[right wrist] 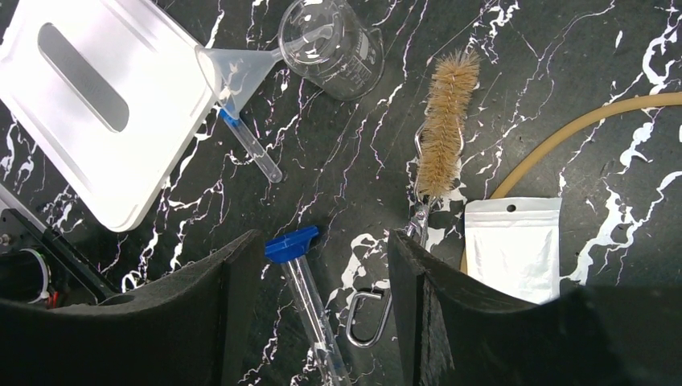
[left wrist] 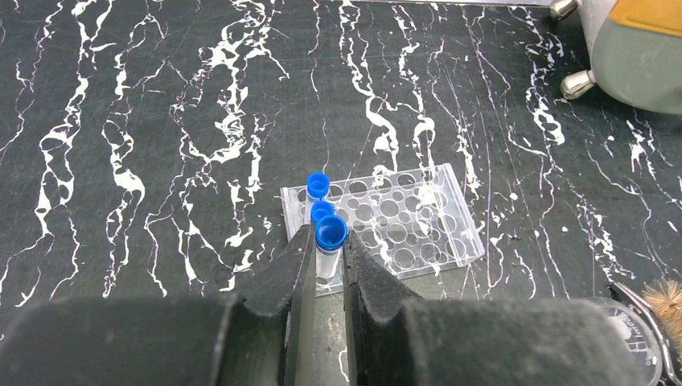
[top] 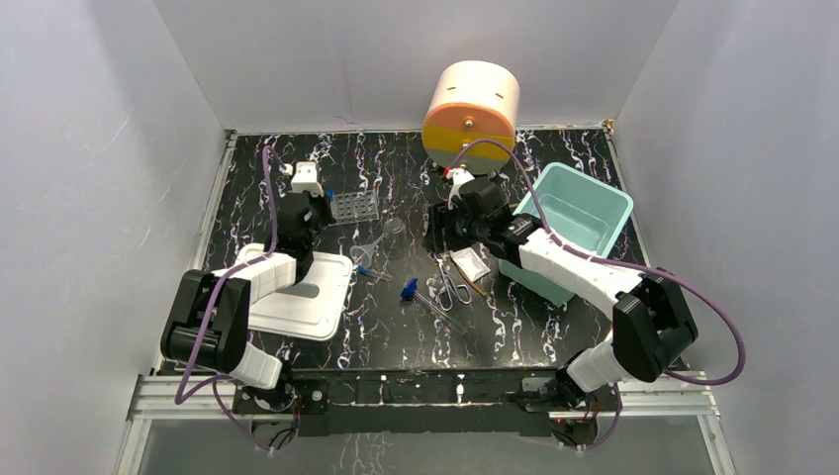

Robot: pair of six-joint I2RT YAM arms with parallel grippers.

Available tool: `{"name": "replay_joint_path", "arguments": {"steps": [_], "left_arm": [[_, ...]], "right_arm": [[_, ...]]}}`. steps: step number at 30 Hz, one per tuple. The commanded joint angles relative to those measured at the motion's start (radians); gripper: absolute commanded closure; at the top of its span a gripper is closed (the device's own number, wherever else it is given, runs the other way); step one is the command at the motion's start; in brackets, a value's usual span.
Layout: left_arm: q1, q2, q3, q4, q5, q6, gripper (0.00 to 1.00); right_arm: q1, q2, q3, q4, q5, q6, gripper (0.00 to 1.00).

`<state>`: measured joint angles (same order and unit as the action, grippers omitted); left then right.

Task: Organize the chemistry lab equipment

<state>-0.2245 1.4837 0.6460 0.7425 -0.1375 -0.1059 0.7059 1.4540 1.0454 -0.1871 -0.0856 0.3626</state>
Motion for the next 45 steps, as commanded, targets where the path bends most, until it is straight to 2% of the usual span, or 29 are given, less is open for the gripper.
{"name": "replay_joint_path", "arguments": {"steps": [1,6,28,45], "left_arm": [[0.004,0.005,-0.027,0.111,0.011,0.043,0.95],[0.004,0.02,-0.03,0.141,0.013,0.077,0.95],[0.003,0.05,-0.065,0.158,0.029,0.048,0.95],[0.001,0.13,-0.026,0.181,0.012,0.072,0.94]], "right_arm": [[-0.006,-0.035,0.023,-0.023,0.004,-0.015,0.34],[-0.006,-0.037,0.03,-0.043,0.007,-0.025,0.34],[-0.006,-0.046,0.025,-0.058,0.028,-0.022,0.34],[-0.009,-0.049,0.019,-0.064,0.04,-0.033,0.34]]}}
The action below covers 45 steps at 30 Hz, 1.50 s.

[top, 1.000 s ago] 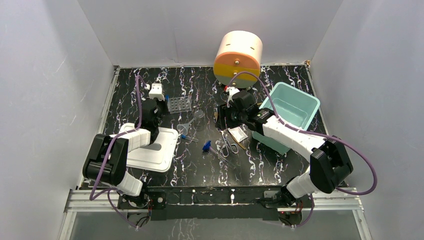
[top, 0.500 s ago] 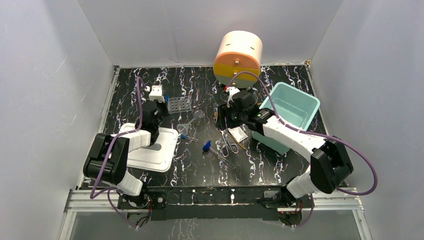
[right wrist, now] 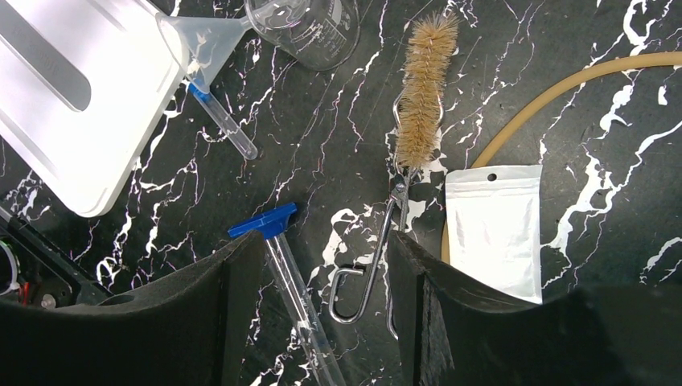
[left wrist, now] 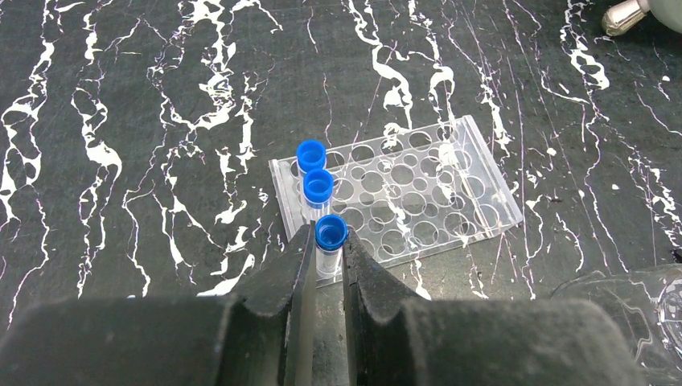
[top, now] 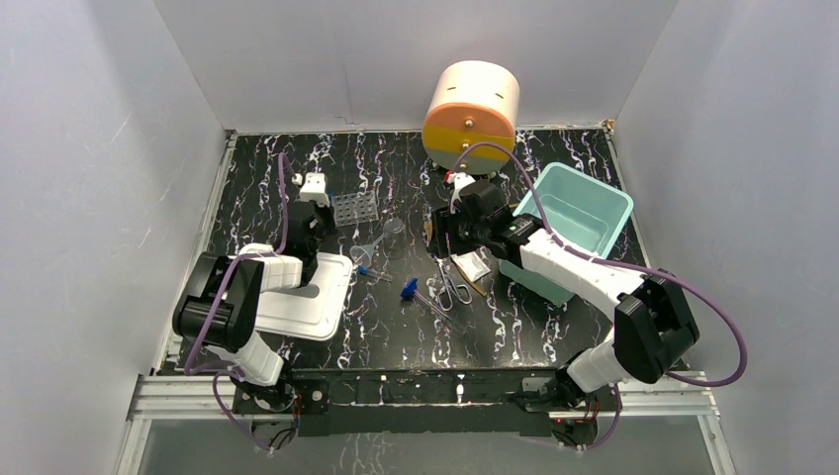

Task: Organize the chemistry lab equipment

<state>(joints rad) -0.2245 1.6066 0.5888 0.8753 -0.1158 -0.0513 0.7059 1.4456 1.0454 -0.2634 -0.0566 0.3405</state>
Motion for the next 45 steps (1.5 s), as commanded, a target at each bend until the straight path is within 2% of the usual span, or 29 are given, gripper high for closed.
{"name": "replay_joint_path", "arguments": {"steps": [1,14,24,34,35,38,41,43,45], "left_arm": [[0.001,0.013,0.031,0.048,-0.009,0.02,0.94],[-0.006,0.016,-0.001,0.069,-0.047,0.024,0.9],[-0.024,-0.033,-0.082,0.117,-0.097,-0.008,0.77],[-0.025,-0.085,-0.065,0.113,-0.111,-0.015,0.67],[-0.026,-0.121,-0.06,0.098,-0.115,-0.032,0.61],[-0.024,-0.169,-0.053,0.039,-0.135,-0.065,0.55],[-0.026,-0.242,-0.031,-0.07,-0.187,-0.138,0.43],[-0.023,-0.284,0.022,-0.221,-0.209,-0.215,0.37],[-0.018,-0.288,0.131,-0.449,-0.205,-0.291,0.34]], "right_arm": [[-0.009,-0.042,0.019,0.011,0.012,-0.012,0.34],[-0.012,-0.037,0.017,0.011,0.008,-0.016,0.34],[-0.013,-0.044,-0.002,0.014,-0.005,-0.017,0.34],[-0.013,-0.051,-0.011,0.019,-0.011,-0.011,0.34],[-0.013,-0.054,-0.009,0.021,-0.011,-0.007,0.34],[-0.013,-0.055,-0.001,0.021,-0.011,-0.006,0.34],[-0.013,-0.055,0.009,0.022,-0.008,-0.003,0.34],[-0.013,-0.053,0.017,0.02,-0.009,-0.002,0.34],[-0.013,-0.05,0.022,0.021,-0.014,0.003,0.34]]}}
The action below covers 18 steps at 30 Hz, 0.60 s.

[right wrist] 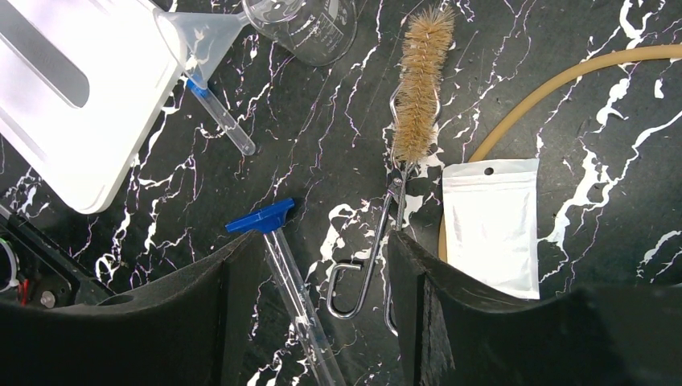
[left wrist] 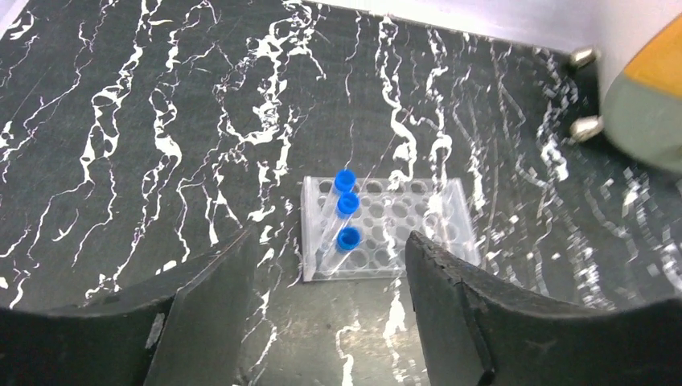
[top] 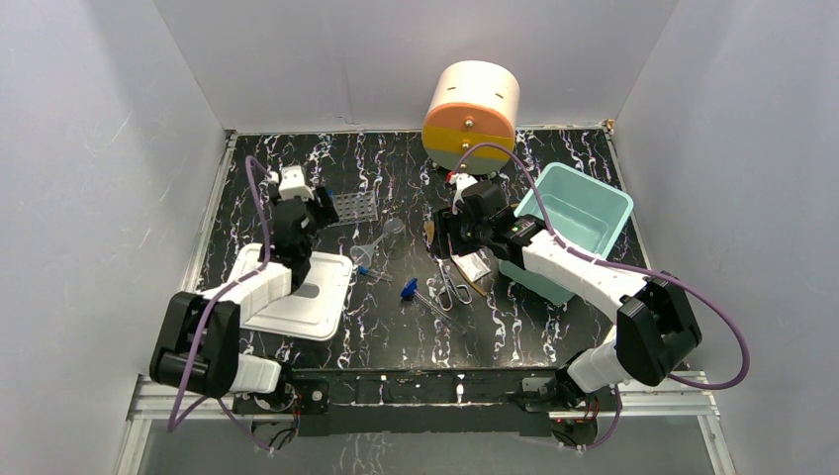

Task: Organize the chemistry lab equipment

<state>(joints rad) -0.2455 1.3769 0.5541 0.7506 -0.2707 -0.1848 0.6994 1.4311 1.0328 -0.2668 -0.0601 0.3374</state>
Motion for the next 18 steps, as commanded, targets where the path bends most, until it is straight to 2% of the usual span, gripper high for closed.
{"name": "replay_joint_path", "arguments": {"steps": [1,4,7,13,18], "left_arm": [[0.01,-0.042,0.24,-0.444,-0.026,-0.192,0.33],[0.029,0.042,0.43,-0.745,0.063,-0.26,0.35],[0.034,0.101,0.522,-0.897,0.074,-0.31,0.4],[0.041,0.162,0.569,-0.977,0.063,-0.327,0.38],[0.043,0.228,0.62,-1.011,0.083,-0.317,0.44]], "right_arm": [[-0.006,-0.034,0.035,0.026,-0.014,0.008,0.33],[-0.007,-0.029,0.033,0.028,-0.027,0.013,0.33],[-0.007,-0.026,0.029,0.03,-0.036,0.018,0.34],[-0.007,-0.037,0.02,0.029,-0.04,0.018,0.34],[-0.007,-0.04,0.015,0.029,-0.044,0.012,0.34]]}}
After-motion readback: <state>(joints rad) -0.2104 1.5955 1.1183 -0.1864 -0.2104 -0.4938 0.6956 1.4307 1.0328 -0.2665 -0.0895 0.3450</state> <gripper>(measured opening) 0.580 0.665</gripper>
